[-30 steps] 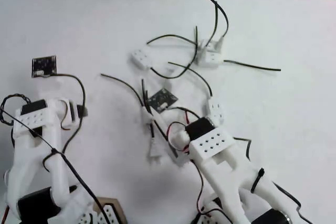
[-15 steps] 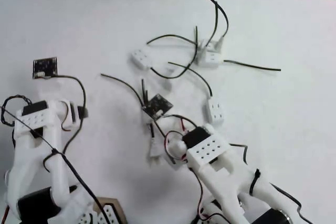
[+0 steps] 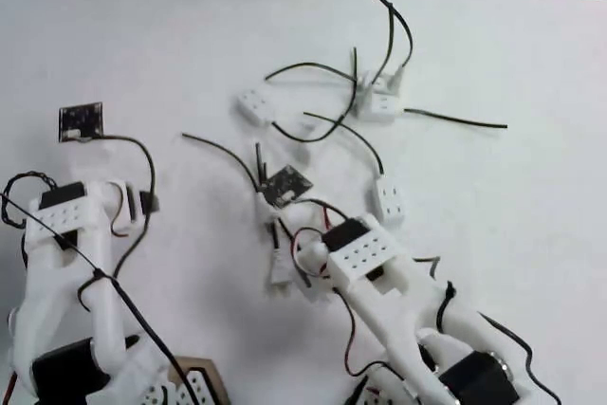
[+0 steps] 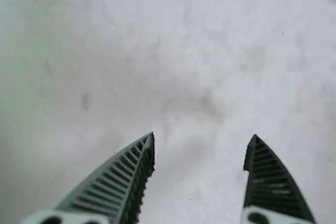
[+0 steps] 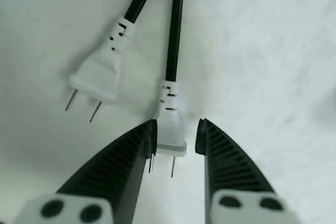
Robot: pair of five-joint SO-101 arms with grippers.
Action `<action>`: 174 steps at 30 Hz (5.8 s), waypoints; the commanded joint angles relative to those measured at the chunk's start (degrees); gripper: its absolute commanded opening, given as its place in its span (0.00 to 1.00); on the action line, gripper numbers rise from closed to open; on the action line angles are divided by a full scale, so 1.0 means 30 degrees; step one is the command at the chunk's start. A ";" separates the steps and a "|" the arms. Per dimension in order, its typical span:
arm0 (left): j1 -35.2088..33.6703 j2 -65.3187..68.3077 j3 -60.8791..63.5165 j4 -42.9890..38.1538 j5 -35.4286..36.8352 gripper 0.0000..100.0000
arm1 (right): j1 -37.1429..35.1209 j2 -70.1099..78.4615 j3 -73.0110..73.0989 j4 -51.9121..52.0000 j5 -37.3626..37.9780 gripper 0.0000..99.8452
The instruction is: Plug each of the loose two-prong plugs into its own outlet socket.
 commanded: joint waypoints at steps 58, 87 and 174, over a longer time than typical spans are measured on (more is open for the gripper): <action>-0.0132 -0.0689 -0.0088 -0.0410 0.0059 0.28 | 0.0308 0.3209 -0.4513 0.3941 -0.0264 0.08; -0.0132 -0.0689 -0.0088 -0.0410 0.0059 0.28 | 0.0337 -0.1568 -0.5040 0.6286 -0.0117 0.02; 1.1179 -0.9861 -0.1407 0.2286 -0.0176 0.35 | 0.7956 -1.6308 0.6125 -1.2029 -0.5714 0.02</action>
